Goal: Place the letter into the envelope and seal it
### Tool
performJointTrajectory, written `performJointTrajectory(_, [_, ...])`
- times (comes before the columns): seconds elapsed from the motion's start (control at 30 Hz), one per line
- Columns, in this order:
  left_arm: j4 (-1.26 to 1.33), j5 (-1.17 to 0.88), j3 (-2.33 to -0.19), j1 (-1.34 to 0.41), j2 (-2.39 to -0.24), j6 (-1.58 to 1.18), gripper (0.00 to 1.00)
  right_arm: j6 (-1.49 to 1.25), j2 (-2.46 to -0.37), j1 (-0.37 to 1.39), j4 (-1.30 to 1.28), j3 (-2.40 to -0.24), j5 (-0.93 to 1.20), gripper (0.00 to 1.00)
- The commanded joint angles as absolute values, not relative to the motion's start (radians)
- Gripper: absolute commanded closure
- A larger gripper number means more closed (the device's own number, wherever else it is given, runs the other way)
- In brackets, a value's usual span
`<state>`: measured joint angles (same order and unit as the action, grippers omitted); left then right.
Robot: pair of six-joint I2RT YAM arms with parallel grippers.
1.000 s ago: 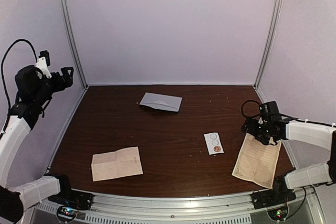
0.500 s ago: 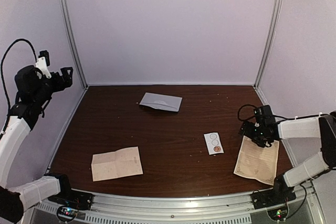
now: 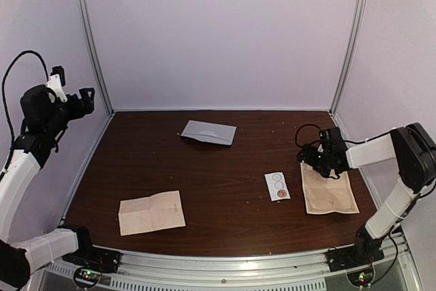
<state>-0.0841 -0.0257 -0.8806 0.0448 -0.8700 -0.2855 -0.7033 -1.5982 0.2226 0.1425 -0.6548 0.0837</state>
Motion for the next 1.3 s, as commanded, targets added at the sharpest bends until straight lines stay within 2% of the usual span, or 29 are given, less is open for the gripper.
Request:
performJointTrajectory(0.0, [-0.061,-0.015,-0.874,0.046,-0.874,-0.264,0.02,-0.688,-1.717,0.253,0.12,-0.748,0.156,0.03])
performJointTrajectory(0.47, [-0.063,0.058,-0.874,0.046,-0.871,-0.24,0.02,-0.564,-1.971,0.26,0.016,-1.179,0.171,0.06])
performJointTrajectory(0.7, [-0.064,0.078,-0.872,0.045,-0.867,-0.235,0.02,-0.482,-1.816,0.259,-0.107,-1.271,0.108,0.05])
performJointTrajectory(0.83, [-0.064,0.076,-0.871,0.046,-0.869,-0.238,0.02,-0.472,-1.623,0.259,-0.165,-1.186,0.058,0.03])
performJointTrajectory(0.97, [-0.063,0.067,-0.869,0.045,-0.871,-0.241,0.02,-0.511,-1.39,0.254,-0.215,-1.009,0.006,0.02])
performJointTrajectory(1.13, [-0.063,0.053,-0.868,0.046,-0.873,-0.248,0.02,-0.628,-1.108,0.241,-0.265,-0.737,0.047,0.02])
performJointTrajectory(1.27, [-0.063,0.041,-0.869,0.045,-0.87,-0.256,0.02,-0.714,-0.918,0.233,-0.314,-0.599,0.053,0.02])
